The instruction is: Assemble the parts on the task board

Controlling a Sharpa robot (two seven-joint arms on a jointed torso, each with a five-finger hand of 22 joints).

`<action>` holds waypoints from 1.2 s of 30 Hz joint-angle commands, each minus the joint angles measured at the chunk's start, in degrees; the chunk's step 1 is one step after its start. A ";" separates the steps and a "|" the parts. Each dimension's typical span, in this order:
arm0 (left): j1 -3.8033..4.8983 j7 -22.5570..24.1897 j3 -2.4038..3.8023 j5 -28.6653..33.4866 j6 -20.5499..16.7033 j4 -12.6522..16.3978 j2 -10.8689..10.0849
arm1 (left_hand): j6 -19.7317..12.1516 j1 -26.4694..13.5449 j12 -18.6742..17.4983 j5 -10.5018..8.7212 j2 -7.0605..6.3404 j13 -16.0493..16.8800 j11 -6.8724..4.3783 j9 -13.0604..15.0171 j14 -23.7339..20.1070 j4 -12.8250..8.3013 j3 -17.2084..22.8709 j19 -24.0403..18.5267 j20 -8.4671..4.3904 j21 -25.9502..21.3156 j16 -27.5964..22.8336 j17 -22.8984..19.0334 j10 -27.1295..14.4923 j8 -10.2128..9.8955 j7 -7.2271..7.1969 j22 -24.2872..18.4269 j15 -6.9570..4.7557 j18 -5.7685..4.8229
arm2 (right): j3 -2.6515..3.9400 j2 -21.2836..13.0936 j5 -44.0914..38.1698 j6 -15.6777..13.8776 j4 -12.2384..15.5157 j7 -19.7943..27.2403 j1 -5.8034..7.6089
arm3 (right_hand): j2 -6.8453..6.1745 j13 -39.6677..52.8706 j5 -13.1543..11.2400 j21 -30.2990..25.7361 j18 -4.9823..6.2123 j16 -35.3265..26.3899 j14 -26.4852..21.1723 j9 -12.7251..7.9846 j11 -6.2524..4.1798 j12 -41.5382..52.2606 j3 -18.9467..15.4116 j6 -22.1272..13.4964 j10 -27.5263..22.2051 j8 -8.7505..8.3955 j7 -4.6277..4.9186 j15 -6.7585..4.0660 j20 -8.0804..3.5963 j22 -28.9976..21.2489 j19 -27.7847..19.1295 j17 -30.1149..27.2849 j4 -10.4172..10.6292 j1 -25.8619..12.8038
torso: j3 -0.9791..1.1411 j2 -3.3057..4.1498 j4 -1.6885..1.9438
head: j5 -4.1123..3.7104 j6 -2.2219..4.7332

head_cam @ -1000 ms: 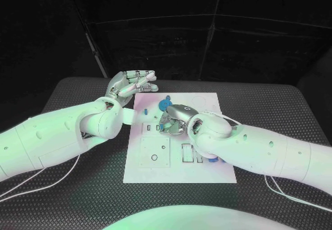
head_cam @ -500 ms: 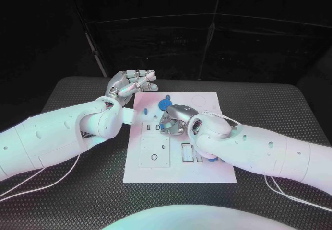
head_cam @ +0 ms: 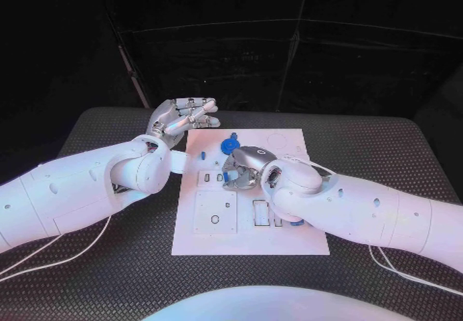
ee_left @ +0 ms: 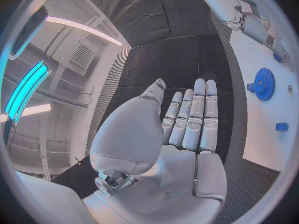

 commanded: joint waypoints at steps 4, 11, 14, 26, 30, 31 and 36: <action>0.10 0.05 0.06 -0.24 0.73 0.03 -0.04 | 0.30 0.59 -0.22 -0.25 0.12 0.02 0.02 0.00 -0.20 -0.29 -0.16 -0.55 -0.03 -0.22 -0.35 0.07 0.46 -0.23 0.12 -0.06 -0.09 0.70 | -0.07 -0.46 -0.88 -4.85 0.93 0.88 -0.19 | -2.08 3.18 -0.47 -0.56 0.26 -0.33 5.63 -0.04 0.57 -0.93 -3.24 -3.24 -1.08 0.02 0.78 0.92 0.81 -0.67 -0.58 13.50 2.76 1.31 | 0.04 0.00 -0.03 | 0.11 0.06; 0.09 -1.51 0.06 -2.31 0.67 -0.23 -0.29 | 1.63 0.37 0.50 -0.24 0.34 0.30 -0.81 0.06 3.32 -0.24 -0.51 1.71 -0.82 1.15 0.50 1.13 3.09 -0.18 0.04 0.53 -1.17 0.86 | -0.03 -3.59 0.60 -11.69 4.77 8.39 -0.45 | -2.18 3.23 0.70 -0.58 0.29 -0.36 5.62 0.11 0.65 -0.52 -4.65 -3.91 -0.86 1.30 0.83 1.04 1.00 -0.66 -0.51 13.45 5.89 4.76 | 0.11 -0.09 -0.01 | 0.14 0.19; 0.09 -3.58 0.05 -4.66 0.83 -0.29 -0.66 | 3.40 0.07 1.82 -0.25 0.39 0.87 -1.98 0.22 8.49 0.04 -0.77 5.39 -2.38 3.32 2.31 2.81 6.99 0.25 -0.53 1.52 -2.70 0.86 | 0.02 -6.22 4.50 -14.04 7.11 15.19 -0.43 | -1.46 2.06 1.42 -1.80 0.77 -1.12 5.16 0.21 0.51 -1.55 -4.43 -3.40 -1.84 1.93 0.66 0.94 0.94 -3.13 -1.98 11.70 5.92 5.79 | 0.05 -0.18 -0.07 | 0.11 0.44; 0.82 -28.47 0.08 -28.22 10.37 -0.09 -3.03 | 13.00 -4.54 31.96 -0.74 -1.11 25.86 -9.80 5.56 28.00 4.58 -4.58 25.83 -10.97 39.99 67.64 66.64 22.79 7.70 -6.87 36.98 -10.09 -2.80 | 4.21 -18.89 29.42 -10.24 12.64 25.34 3.23 | 0.86 -4.04 5.27 -8.41 2.62 -5.59 2.95 0.32 -0.55 -7.37 -4.34 -0.95 -6.39 4.47 -0.35 -0.09 0.00 -14.01 -7.94 3.73 4.15 7.96 | 0.36 -1.26 -0.25 | 0.50 0.48; 1.57 -38.88 0.08 -37.78 16.19 0.08 -2.60 | 12.07 -11.13 56.08 -0.84 0.54 50.96 -10.26 10.52 29.17 4.53 -8.08 27.77 -10.98 50.21 74.40 74.53 23.12 12.75 -8.55 49.83 -11.39 -4.56 | 5.78 -21.58 33.38 -9.81 12.28 25.21 4.12 | 0.97 -4.02 5.41 -8.53 2.60 -5.56 3.04 0.33 -0.63 -7.29 -4.61 -0.75 -6.21 4.75 -0.44 -0.17 -0.08 -14.02 -7.77 3.90 4.23 7.59 | 0.56 -1.82 -0.26 | 0.41 0.06; 1.80 -41.54 0.08 -40.52 17.71 0.02 -2.21 | 11.69 -11.18 59.29 -0.94 0.89 54.57 -10.48 11.89 29.42 5.73 -8.65 28.16 -11.09 52.07 75.22 75.59 23.03 14.10 -8.41 52.44 -11.54 -4.87 | 6.04 -22.12 34.25 -9.79 11.97 25.17 4.29 | 0.97 -4.02 5.42 -8.53 2.60 -5.56 3.05 0.33 -0.64 -7.29 -4.62 -0.74 -6.20 4.76 -0.45 -0.18 -0.08 -14.03 -7.77 3.90 4.23 7.57 | 0.59 -1.91 -0.25 | 0.38 0.07; 3.02 -51.46 -0.08 -51.50 24.07 -1.10 0.72 | 9.42 -15.89 65.20 -6.43 2.27 61.14 -10.93 17.77 29.48 6.25 -12.79 28.98 -11.43 56.39 75.40 75.82 23.09 19.28 -8.72 58.49 -11.63 -5.52 | 6.68 -23.28 36.71 -9.66 9.59 24.72 4.88 | 0.99 -4.25 5.88 -8.74 2.61 -5.71 3.09 0.31 -0.74 -7.43 -4.98 -0.63 -6.18 5.04 -0.55 -0.29 -0.19 -14.22 -7.61 3.76 4.24 7.24 | 0.91 -2.71 -0.09 | 0.48 -0.39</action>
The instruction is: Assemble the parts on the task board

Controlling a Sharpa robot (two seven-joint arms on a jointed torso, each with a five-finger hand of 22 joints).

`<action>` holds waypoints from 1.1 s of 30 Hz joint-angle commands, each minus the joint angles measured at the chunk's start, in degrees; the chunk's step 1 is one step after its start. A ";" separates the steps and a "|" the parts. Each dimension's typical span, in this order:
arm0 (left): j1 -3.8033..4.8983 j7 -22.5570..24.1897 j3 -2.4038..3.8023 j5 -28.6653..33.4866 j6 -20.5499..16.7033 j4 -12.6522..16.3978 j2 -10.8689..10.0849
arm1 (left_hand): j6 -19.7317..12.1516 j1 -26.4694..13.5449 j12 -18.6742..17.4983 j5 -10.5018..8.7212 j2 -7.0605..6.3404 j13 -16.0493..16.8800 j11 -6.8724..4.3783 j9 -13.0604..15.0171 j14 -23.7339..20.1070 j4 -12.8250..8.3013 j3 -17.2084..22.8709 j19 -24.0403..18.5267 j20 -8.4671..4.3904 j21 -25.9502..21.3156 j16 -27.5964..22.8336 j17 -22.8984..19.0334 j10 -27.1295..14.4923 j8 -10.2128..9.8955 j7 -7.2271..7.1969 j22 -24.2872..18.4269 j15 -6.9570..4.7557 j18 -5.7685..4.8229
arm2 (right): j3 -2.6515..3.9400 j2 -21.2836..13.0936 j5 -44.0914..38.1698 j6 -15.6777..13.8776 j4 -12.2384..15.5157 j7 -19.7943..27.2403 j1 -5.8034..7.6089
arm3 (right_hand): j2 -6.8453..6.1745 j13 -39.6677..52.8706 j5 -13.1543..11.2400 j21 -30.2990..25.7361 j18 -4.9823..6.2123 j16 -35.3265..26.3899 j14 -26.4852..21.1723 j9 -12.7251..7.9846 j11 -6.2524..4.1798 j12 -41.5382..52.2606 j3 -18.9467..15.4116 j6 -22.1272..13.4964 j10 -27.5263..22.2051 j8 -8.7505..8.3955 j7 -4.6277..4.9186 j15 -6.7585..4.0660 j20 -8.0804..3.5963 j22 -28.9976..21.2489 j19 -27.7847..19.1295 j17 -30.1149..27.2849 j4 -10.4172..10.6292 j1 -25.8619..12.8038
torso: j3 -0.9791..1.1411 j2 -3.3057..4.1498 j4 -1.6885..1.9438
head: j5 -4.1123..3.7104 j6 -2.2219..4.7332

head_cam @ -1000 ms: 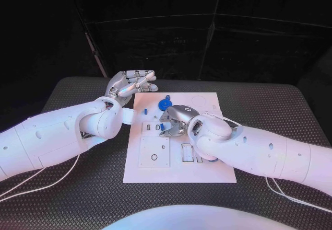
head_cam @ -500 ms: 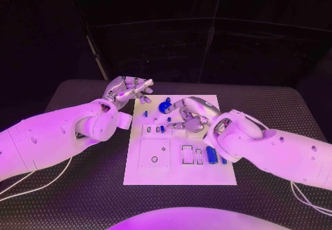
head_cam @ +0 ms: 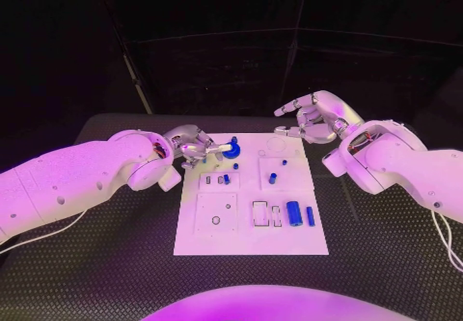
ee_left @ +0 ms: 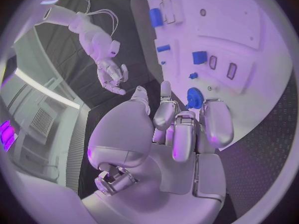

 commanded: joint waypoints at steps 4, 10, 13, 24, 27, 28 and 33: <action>1.60 -16.69 -0.52 -19.51 11.24 -2.29 3.81 | -2.30 -2.46 1.68 -2.03 0.11 2.10 -0.37 4.27 5.95 0.06 -2.82 0.46 0.03 1.73 0.17 15.05 -0.04 3.19 -0.26 2.56 -0.44 -1.18 | 0.30 -0.26 6.12 0.95 -2.05 0.54 0.40 | 0.11 -0.28 0.68 -0.47 0.36 -0.51 3.02 -0.05 -0.27 -0.41 -0.75 0.30 -0.19 0.52 -0.06 -0.37 -0.25 -0.31 0.01 3.63 0.05 -0.50 | 0.43 -1.06 0.36 | 0.06 -0.60; 3.48 -18.67 -2.55 -22.30 12.43 -5.67 7.83 | -2.91 -3.27 2.02 -2.05 0.54 2.59 -0.38 5.13 5.95 0.08 -3.52 0.68 -0.02 2.22 0.17 15.05 0.06 3.66 -0.27 3.37 -0.48 -1.31 | 0.37 -0.10 5.83 1.41 -3.09 -0.33 0.48 | 0.11 -0.51 1.14 -0.71 0.39 -0.71 3.00 -0.09 -0.32 -0.58 -1.06 0.25 -0.26 0.66 -0.11 -0.42 -0.31 -0.60 0.00 3.38 0.08 -0.72 | 0.59 -1.35 0.48 | 0.20 -1.09; 4.31 -19.25 -3.56 -22.73 13.26 -7.08 9.39 | -3.27 -3.65 2.10 -2.06 1.04 2.71 -0.36 5.55 5.95 0.09 -3.83 0.62 -0.02 2.30 0.17 15.05 0.02 3.84 -0.24 3.50 -0.46 -1.32 | 0.38 0.03 5.52 1.62 -3.52 -0.75 0.49 | 0.13 -0.58 1.37 -0.85 0.40 -0.81 2.98 -0.11 -0.33 -0.63 -1.20 0.17 -0.25 0.70 -0.11 -0.44 -0.34 -0.76 -0.01 3.26 0.11 -0.82 | 0.56 -1.26 0.45 | 0.22 -1.18; 5.72 -20.20 -5.72 -23.07 17.45 -10.54 13.03 | -3.85 -3.50 1.93 -2.03 1.74 2.56 -0.26 6.19 5.95 -0.05 -4.14 0.49 0.03 2.38 0.17 15.05 -0.28 4.07 -0.14 3.65 -0.38 -1.33 | 0.38 0.77 4.63 2.21 -4.61 -1.52 0.49 | 0.16 -0.66 1.56 -0.99 0.43 -0.91 2.97 -0.13 -0.35 -0.67 -1.36 0.14 -0.26 0.77 -0.13 -0.46 -0.36 -0.96 -0.04 3.13 0.18 -0.97 | 0.57 -1.07 0.43 | 0.37 -1.51; 5.91 -20.34 -6.03 -23.08 18.58 -11.28 13.78 | -3.99 -3.29 1.89 -2.02 1.83 2.53 -0.23 6.35 5.95 -0.08 -4.20 0.46 0.06 2.40 0.17 15.05 -0.36 4.13 -0.11 3.69 -0.35 -1.33 | 0.38 0.93 4.50 2.32 -4.78 -1.65 0.49 | 0.16 -0.66 1.56 -0.99 0.43 -0.91 2.97 -0.13 -0.35 -0.67 -1.36 0.14 -0.26 0.77 -0.13 -0.46 -0.36 -0.96 -0.04 3.13 0.18 -0.97 | 0.54 -1.06 0.42 | 0.40 -1.72; 5.95 -20.39 -6.11 -23.08 18.99 -11.46 14.00 | -4.07 -3.14 1.91 -2.02 1.86 2.57 -0.21 6.46 5.95 -0.10 -4.25 0.45 0.07 2.41 0.17 15.05 -0.38 4.18 -0.09 3.72 -0.33 -1.33 | 0.38 0.99 4.47 2.36 -4.84 -1.68 0.49 | 0.17 -0.67 1.62 -1.03 0.43 -0.93 2.96 -0.13 -0.36 -0.68 -1.39 0.14 -0.26 0.79 -0.13 -0.46 -0.37 -1.00 -0.04 3.11 0.19 -1.00 | 0.50 -1.07 0.44 | 0.39 -1.78; 6.06 -20.57 -6.44 -23.09 20.76 -12.13 15.03 | -4.31 -2.51 1.92 -2.01 1.98 2.63 -0.16 6.83 5.95 -0.17 -4.36 0.40 0.13 2.48 0.17 15.05 -0.47 4.34 -0.05 3.85 -0.27 -1.34 | 0.37 1.26 4.40 2.54 -5.08 -1.79 0.49 | 0.21 -0.75 1.80 -1.14 0.45 -1.00 2.95 -0.13 -0.37 -0.74 -1.47 0.13 -0.29 0.84 -0.15 -0.47 -0.38 -1.16 -0.08 3.02 0.22 -1.05 | 0.51 -1.02 0.45 | 0.39 -2.09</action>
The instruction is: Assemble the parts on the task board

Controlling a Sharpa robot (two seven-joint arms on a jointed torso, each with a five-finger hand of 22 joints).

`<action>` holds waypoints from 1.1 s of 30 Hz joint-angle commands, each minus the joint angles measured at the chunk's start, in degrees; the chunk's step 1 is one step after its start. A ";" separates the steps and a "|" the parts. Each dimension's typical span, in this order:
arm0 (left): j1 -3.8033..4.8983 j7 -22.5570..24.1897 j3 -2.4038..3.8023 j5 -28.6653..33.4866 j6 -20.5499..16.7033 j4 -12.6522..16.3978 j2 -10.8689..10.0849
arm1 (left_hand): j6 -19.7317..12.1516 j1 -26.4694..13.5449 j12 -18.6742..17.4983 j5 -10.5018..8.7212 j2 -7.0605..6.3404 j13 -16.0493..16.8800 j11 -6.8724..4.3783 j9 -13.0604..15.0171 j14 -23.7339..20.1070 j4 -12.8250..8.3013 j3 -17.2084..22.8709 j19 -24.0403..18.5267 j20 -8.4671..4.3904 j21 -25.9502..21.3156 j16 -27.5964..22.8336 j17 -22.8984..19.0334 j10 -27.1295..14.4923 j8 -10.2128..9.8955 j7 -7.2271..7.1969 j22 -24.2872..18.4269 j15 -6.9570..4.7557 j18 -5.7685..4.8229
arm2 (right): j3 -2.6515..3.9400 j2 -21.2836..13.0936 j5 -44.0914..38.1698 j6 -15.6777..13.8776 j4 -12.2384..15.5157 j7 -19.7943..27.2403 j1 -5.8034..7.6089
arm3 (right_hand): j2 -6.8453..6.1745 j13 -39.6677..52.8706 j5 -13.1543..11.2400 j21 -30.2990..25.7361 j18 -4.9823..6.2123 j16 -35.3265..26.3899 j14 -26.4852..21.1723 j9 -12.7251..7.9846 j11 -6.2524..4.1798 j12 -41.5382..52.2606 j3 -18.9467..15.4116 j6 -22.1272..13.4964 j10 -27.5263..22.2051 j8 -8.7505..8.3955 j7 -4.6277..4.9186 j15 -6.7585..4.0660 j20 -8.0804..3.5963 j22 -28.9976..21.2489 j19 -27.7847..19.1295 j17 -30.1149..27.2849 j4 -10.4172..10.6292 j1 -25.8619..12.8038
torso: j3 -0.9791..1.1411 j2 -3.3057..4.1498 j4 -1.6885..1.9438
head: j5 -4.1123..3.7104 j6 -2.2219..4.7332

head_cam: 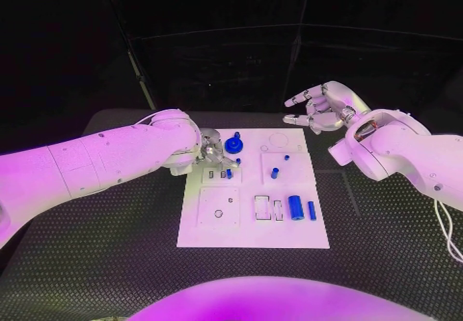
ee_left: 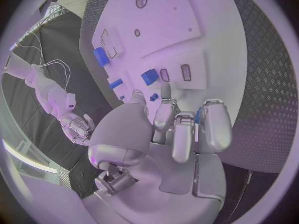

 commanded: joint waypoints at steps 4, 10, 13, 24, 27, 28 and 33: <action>0.18 -0.90 -0.22 -0.65 4.07 -0.44 0.88 | -0.50 0.84 0.02 -0.07 0.35 -0.01 0.08 0.38 5.94 -0.07 -0.38 0.10 0.09 0.36 0.17 15.07 -0.37 0.51 0.06 0.12 -0.24 -0.47 | 0.05 0.32 -0.36 0.82 -0.16 -0.23 0.12 | 0.17 -0.10 0.60 -0.34 0.49 -0.36 2.95 -0.09 -0.18 -0.35 -0.38 0.09 -0.10 0.41 -0.16 -0.50 -0.41 -0.23 -0.11 2.97 0.01 -0.50 | -0.05 0.00 0.02 | 0.02 -0.31; 0.19 -0.94 -0.29 -0.65 4.42 -0.55 1.34 | -0.70 1.68 0.04 -0.05 0.64 0.04 0.12 0.80 5.94 -0.14 -0.37 0.03 0.16 0.39 0.17 15.07 -0.44 0.69 0.09 0.21 -0.19 -0.46 | 0.05 0.55 -0.40 1.00 -0.39 -0.32 0.12 | 0.26 -0.17 1.06 -0.48 0.50 -0.45 2.95 -0.10 -0.20 -0.38 -0.48 0.04 -0.10 0.51 -0.17 -0.53 -0.43 -0.37 -0.09 2.90 0.01 -0.49 | -0.07 -0.02 0.05 | 0.01 -0.42; 0.19 -0.95 -0.31 -0.65 4.50 -0.52 1.49 | -0.75 1.91 0.05 -0.04 0.71 0.06 0.13 0.91 5.94 -0.16 -0.37 0.00 0.17 0.39 0.17 15.07 -0.45 0.74 0.09 0.21 -0.18 -0.46 | 0.05 0.66 -0.43 1.10 -0.51 -0.37 0.12 | 0.28 -0.17 1.15 -0.50 0.50 -0.46 2.96 -0.10 -0.21 -0.39 -0.50 0.03 -0.10 0.52 -0.17 -0.53 -0.44 -0.38 -0.08 2.90 0.01 -0.49 | -0.07 -0.03 0.02 | 0.03 -0.50; 0.20 -0.95 -0.32 -0.64 4.52 -0.35 1.83 | -1.11 4.07 -0.15 -0.02 1.43 -0.10 0.16 1.87 5.94 -0.31 -0.07 -0.20 0.27 0.38 0.17 15.07 -0.70 1.14 0.11 0.27 -0.12 -0.42 | 0.05 1.11 -0.49 1.53 -1.18 -0.55 0.11 | 0.48 -0.25 1.91 -0.66 0.50 -0.55 2.97 -0.11 -0.24 -0.41 -0.58 -0.01 -0.10 0.68 -0.20 -0.57 -0.48 -0.52 -0.01 2.85 -0.02 -0.39 | -0.09 0.01 0.07 | 0.03 -0.61; 0.20 -0.94 -0.32 -0.64 4.46 -0.33 1.85 | -1.29 5.22 -0.25 -0.02 1.96 -0.18 0.17 2.27 5.94 -0.43 0.35 -0.32 0.30 0.33 0.17 15.07 -0.80 1.28 0.10 0.24 -0.11 -0.39 | 0.05 1.19 -0.54 1.65 -1.31 -0.60 0.11 | 0.48 -0.25 1.91 -0.66 0.50 -0.55 2.97 -0.11 -0.24 -0.41 -0.58 -0.01 -0.10 0.68 -0.20 -0.57 -0.48 -0.52 -0.01 2.85 -0.02 -0.39 | -0.11 0.00 0.05 | 0.05 -0.72; 0.20 -0.94 -0.32 -0.64 4.44 -0.29 1.87 | -1.34 5.82 -0.24 -0.01 2.25 -0.14 0.15 2.45 5.94 -0.54 0.64 -0.34 0.30 0.35 0.17 15.07 -0.79 1.36 0.09 0.29 -0.11 -0.39 | 0.05 1.21 -0.57 1.73 -1.38 -0.64 0.11 | 0.52 -0.29 2.07 -0.70 0.51 -0.59 2.96 -0.12 -0.25 -0.45 -0.58 -0.03 -0.12 0.72 -0.20 -0.58 -0.49 -0.56 0.00 2.79 -0.06 -0.32 | -0.11 0.00 0.04 | 0.05 -0.76; 0.20 -0.91 -0.32 -0.48 4.28 -0.05 1.92 | -1.60 9.69 -0.30 0.02 3.74 -0.11 -0.01 3.25 5.94 -1.97 2.91 -0.45 0.25 0.32 0.17 15.07 -0.83 1.71 -0.07 0.36 -0.22 -0.36 | 0.05 1.42 -0.61 2.00 -1.76 -0.72 0.10 | 0.55 -0.27 2.21 -0.74 0.51 -0.59 2.98 -0.12 -0.26 -0.42 -0.58 -0.05 -0.10 0.74 -0.20 -0.58 -0.50 -0.59 0.01 2.83 -0.09 -0.26 | -0.12 0.00 0.03 | 0.08 -0.87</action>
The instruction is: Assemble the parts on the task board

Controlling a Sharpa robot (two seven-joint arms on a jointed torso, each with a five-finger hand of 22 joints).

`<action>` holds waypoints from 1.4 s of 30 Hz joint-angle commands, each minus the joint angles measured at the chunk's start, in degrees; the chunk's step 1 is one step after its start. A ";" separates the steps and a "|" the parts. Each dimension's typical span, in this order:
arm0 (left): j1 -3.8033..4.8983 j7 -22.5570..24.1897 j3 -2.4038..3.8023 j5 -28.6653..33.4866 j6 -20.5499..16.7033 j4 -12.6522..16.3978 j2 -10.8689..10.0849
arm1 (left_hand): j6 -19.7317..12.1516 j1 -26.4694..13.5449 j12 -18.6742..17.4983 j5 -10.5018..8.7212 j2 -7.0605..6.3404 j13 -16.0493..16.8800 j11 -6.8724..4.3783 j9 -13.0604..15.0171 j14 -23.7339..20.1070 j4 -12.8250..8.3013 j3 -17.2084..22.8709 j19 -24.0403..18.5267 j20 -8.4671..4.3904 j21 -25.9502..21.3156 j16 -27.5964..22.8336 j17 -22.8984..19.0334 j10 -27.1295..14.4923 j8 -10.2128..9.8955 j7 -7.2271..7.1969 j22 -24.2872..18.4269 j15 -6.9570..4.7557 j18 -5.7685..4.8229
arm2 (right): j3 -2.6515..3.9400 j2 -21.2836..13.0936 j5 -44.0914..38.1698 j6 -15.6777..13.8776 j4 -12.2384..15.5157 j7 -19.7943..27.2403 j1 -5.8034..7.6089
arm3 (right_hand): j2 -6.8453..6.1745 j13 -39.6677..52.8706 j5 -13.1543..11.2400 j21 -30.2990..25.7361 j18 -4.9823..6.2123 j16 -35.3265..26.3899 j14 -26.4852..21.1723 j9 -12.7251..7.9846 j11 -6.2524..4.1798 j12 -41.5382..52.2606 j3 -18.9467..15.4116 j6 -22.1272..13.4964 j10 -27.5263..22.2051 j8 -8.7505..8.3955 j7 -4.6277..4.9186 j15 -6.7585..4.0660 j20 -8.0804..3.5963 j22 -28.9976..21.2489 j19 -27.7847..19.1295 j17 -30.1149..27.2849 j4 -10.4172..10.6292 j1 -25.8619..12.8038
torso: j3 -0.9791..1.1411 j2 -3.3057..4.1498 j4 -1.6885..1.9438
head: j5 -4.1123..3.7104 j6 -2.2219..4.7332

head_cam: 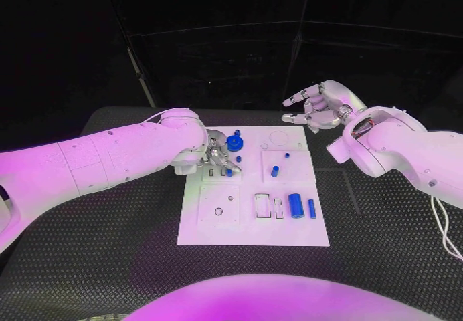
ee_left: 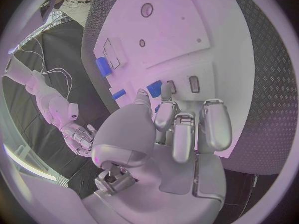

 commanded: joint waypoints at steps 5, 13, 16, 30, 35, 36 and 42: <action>0.10 -0.31 0.03 1.13 0.06 0.65 -0.02 | -0.82 4.96 -0.38 0.03 1.54 0.02 -0.23 0.83 5.95 -2.30 3.52 -0.31 -0.09 0.10 0.18 15.08 -0.43 0.56 -0.31 0.12 -0.39 -0.36 | 0.05 0.35 -0.34 1.08 -0.48 -0.08 0.11 | 0.33 -0.03 0.31 -0.40 0.52 -0.28 3.20 -0.08 -0.26 -0.19 -0.29 -0.05 -0.10 0.31 -0.20 -0.38 -0.50 -0.08 0.01 2.79 -0.11 0.02 | 0.00 0.04 0.01 | 0.01 -0.20; 0.10 -0.25 0.04 3.59 -0.83 1.49 -0.71 | -1.82 10.94 -0.81 0.05 2.58 -0.08 -0.74 1.89 5.95 -5.95 9.40 -0.40 -0.53 0.09 0.18 15.08 -0.62 0.64 -0.82 0.32 -0.86 -0.35 | 0.05 0.62 -0.52 1.54 -0.98 -0.19 0.10 | 0.37 -0.03 0.57 -0.49 0.53 -0.35 3.19 -0.08 -0.27 -0.18 -0.30 -0.03 -0.08 0.39 -0.20 -0.39 -0.52 -0.18 0.01 2.71 -0.16 0.11 | 0.01 0.02 0.03 | 0.01 -0.45; 0.09 -0.23 0.04 3.97 -1.16 1.74 -1.02 | -2.31 12.38 -1.12 0.06 2.43 -0.26 -0.74 2.22 5.95 -6.98 11.88 -0.47 -0.63 0.04 0.18 15.08 -0.79 0.53 -0.76 0.32 -0.90 -0.35 | 0.05 0.72 -0.54 1.65 -1.21 -0.19 0.10 | 0.37 -0.03 0.57 -0.49 0.53 -0.35 3.19 -0.08 -0.27 -0.18 -0.30 -0.03 -0.08 0.39 -0.20 -0.39 -0.52 -0.18 0.01 2.71 -0.16 0.11 | -0.02 0.03 0.05 | 0.01 -0.51; 0.04 0.09 0.08 5.66 -7.87 4.67 -3.72 | -2.53 9.06 -1.16 -0.03 -3.32 0.12 -0.67 4.77 5.95 -6.45 25.64 0.21 -0.54 0.58 0.18 15.08 -0.12 1.11 -0.64 1.81 -0.78 -0.58 | 0.04 0.96 -0.55 2.02 -2.04 -0.09 0.09 | 0.39 -0.02 0.69 -0.55 0.54 -0.36 3.19 -0.08 -0.27 -0.17 -0.31 -0.03 -0.07 0.42 -0.20 -0.40 -0.52 -0.28 -0.03 2.70 -0.16 0.11 | 0.05 -0.02 0.17 | 0.08 -0.34; -0.11 0.21 0.09 5.84 -12.01 6.46 -5.12 | -2.56 6.03 -0.78 -0.03 -6.92 0.67 -0.73 6.30 5.95 -6.36 33.76 0.69 -0.59 0.92 0.18 15.08 0.42 1.69 -0.69 2.66 -0.87 -0.71 | 0.04 0.85 -0.55 2.12 -2.28 -0.05 0.09 | 0.39 -0.02 0.69 -0.55 0.54 -0.36 3.19 -0.08 -0.27 -0.17 -0.31 -0.03 -0.07 0.42 -0.20 -0.40 -0.52 -0.28 -0.03 2.70 -0.16 0.11 | 0.21 -0.12 0.46 | 0.02 -0.31; -0.17 0.22 0.09 5.43 -12.60 6.76 -5.31 | -2.56 6.03 -0.78 -0.03 -6.92 0.67 -0.73 6.30 5.95 -6.36 33.76 0.69 -0.59 0.92 0.18 15.08 0.42 1.69 -0.69 2.66 -0.87 -0.71 | 0.04 0.83 -0.55 2.15 -2.31 -0.06 0.09 | 0.39 -0.02 0.69 -0.55 0.54 -0.36 3.19 -0.08 -0.27 -0.17 -0.31 -0.03 -0.07 0.42 -0.20 -0.40 -0.52 -0.28 -0.03 2.70 -0.16 0.11 | 0.29 -0.14 0.53 | 0.03 -0.35; -1.13 0.22 0.09 1.40 -15.52 8.50 -6.39 | -2.52 4.40 -0.75 -0.02 -8.74 0.75 -0.77 7.19 5.95 -6.81 37.84 1.11 -0.66 1.22 0.18 15.08 0.66 2.02 -0.75 3.35 -0.92 -0.83 | 0.04 0.95 -0.76 2.45 -2.63 0.01 0.09 | 0.38 -0.24 0.77 -0.78 0.61 -0.49 3.14 -0.09 -0.26 -0.36 -0.38 -0.06 -0.23 0.44 -0.20 -0.39 -0.52 -0.70 -0.23 2.50 -0.13 0.03 | 0.58 -0.34 0.83 | 0.21 -0.46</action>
